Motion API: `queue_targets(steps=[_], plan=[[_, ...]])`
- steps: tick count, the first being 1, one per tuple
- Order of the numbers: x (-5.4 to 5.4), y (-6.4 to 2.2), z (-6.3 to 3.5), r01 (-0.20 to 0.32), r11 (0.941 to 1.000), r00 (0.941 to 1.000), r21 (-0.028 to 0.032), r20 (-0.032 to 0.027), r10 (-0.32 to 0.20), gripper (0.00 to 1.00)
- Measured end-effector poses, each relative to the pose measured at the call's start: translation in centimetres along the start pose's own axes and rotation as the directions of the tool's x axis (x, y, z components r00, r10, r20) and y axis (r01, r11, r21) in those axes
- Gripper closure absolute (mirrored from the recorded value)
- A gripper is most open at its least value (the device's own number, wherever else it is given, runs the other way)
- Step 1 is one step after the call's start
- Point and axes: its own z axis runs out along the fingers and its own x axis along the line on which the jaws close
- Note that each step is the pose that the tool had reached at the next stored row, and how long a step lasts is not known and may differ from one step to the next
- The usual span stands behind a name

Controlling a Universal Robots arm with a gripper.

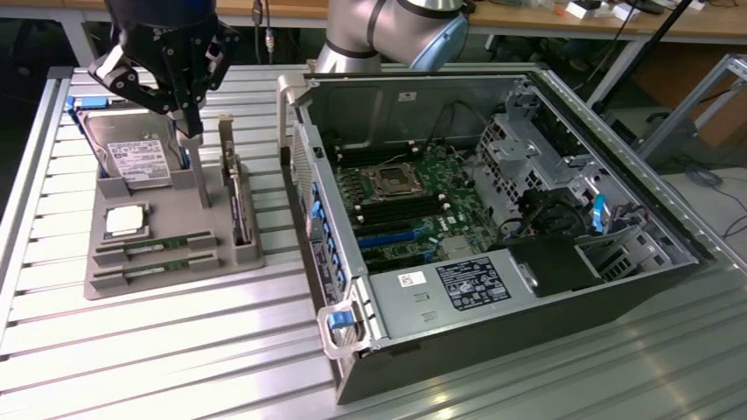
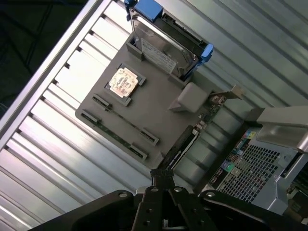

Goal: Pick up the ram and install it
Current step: 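Pick up the ram and move it above insertion slot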

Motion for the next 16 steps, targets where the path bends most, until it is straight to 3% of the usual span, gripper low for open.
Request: queue_targets(steps=[16], plan=[[0.0,0.0,0.0,0.082,0.9966,0.9966,-0.0022,-0.0036,-0.082,0.9]])
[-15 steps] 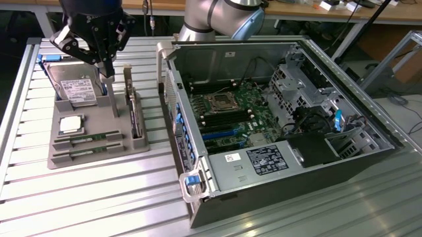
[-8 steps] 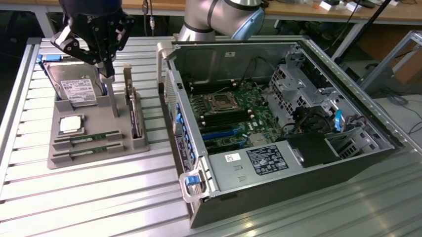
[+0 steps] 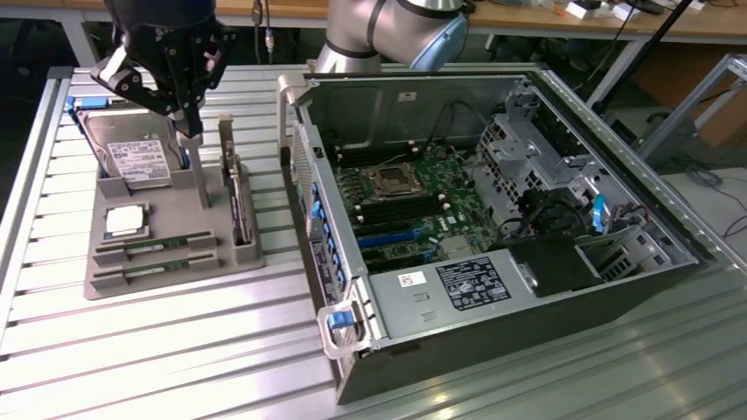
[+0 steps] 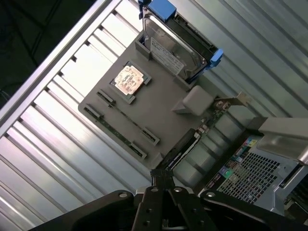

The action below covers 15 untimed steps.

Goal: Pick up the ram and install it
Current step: 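Pick up the ram and move it above insertion slot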

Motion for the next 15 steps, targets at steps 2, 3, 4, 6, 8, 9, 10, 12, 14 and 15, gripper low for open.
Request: queue_targets(steps=[2,3,4,6,8,9,10,12,14,15], plan=[[0.0,0.0,0.0,0.005,1.0,1.0,-0.0001,-0.0003,-0.005,0.9],[0.0,0.0,0.0,0.009,1.0,1.0,-0.0001,-0.0005,-0.009,0.9],[0.0,0.0,0.0,0.014,0.9999,0.9999,-0.0002,-0.0008,-0.014,0.9],[0.0,0.0,0.0,0.023,0.9997,0.9997,-0.0003,-0.0012,-0.023,0.9],[0.0,0.0,0.0,0.032,0.9995,0.9995,-0.0005,-0.0017,-0.032,0.9],[0.0,0.0,0.0,0.035,0.9994,0.9994,-0.0005,-0.0019,-0.035,0.9],[0.0,0.0,0.0,0.039,0.9993,0.9993,-0.0006,-0.0021,-0.039,0.9],[0.0,0.0,0.0,0.047,0.9989,0.9989,-0.0004,-0.0028,-0.047,0.9],[0.0,0.0,0.0,0.051,0.9987,0.9987,-0.0003,-0.0031,-0.051,0.9],[0.0,0.0,0.0,0.053,0.9986,0.9986,-0.0002,-0.0034,-0.053,0.9]])
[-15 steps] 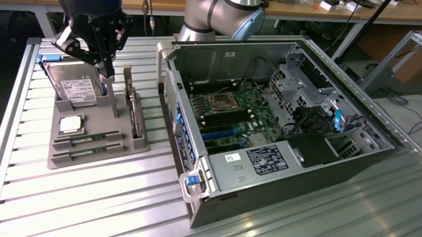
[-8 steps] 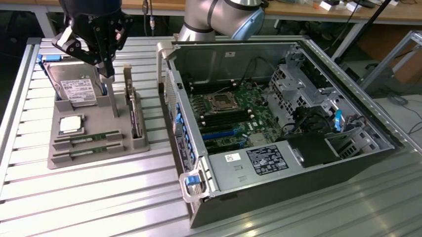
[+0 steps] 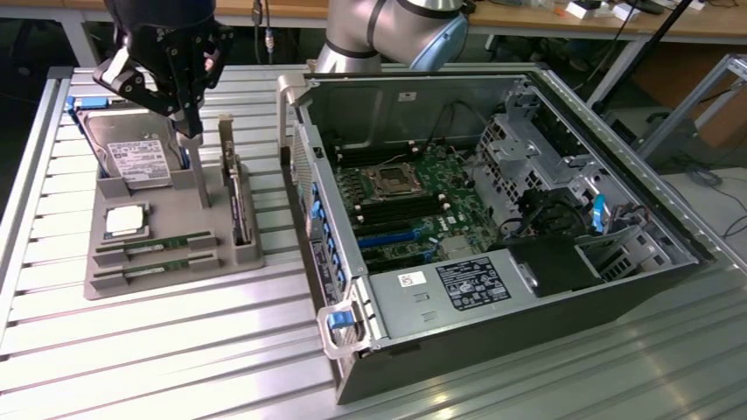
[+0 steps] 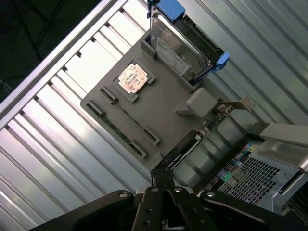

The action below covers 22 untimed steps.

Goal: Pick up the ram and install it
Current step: 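Pick up the ram and move it above insertion slot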

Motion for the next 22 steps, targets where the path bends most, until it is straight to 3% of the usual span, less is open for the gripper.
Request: queue_targets(steps=[22], plan=[[0.0,0.0,0.0,0.067,0.9977,0.9977,0.0016,-0.0063,-0.067,0.9]])
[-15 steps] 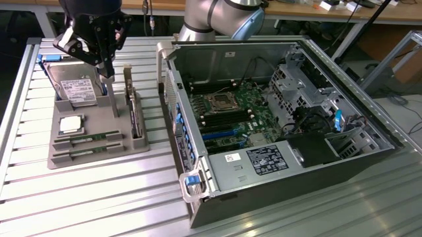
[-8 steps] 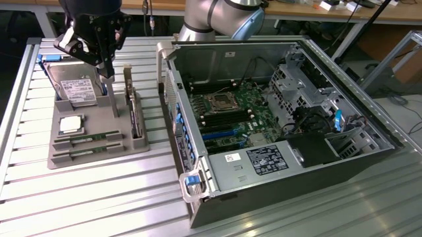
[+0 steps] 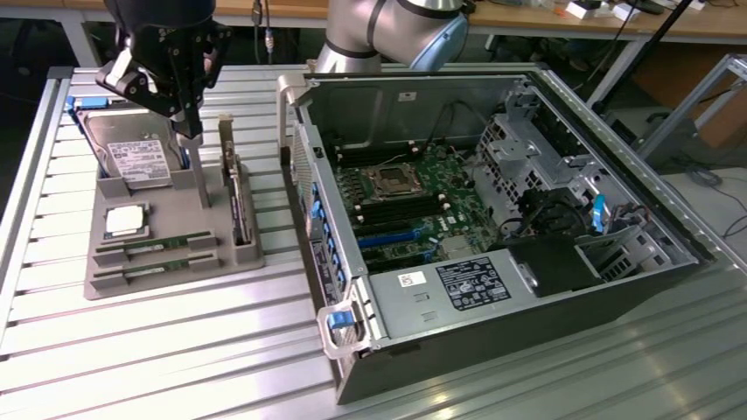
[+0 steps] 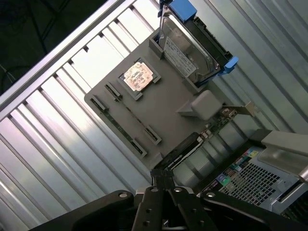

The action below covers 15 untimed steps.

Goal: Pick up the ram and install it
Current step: 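Pick up the ram and move it above insertion slot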

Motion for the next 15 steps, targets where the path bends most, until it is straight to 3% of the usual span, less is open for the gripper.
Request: queue_targets(steps=[15], plan=[[0.0,0.0,0.0,0.035,0.9994,0.9994,0.0,-0.0022,-0.035,0.9]])
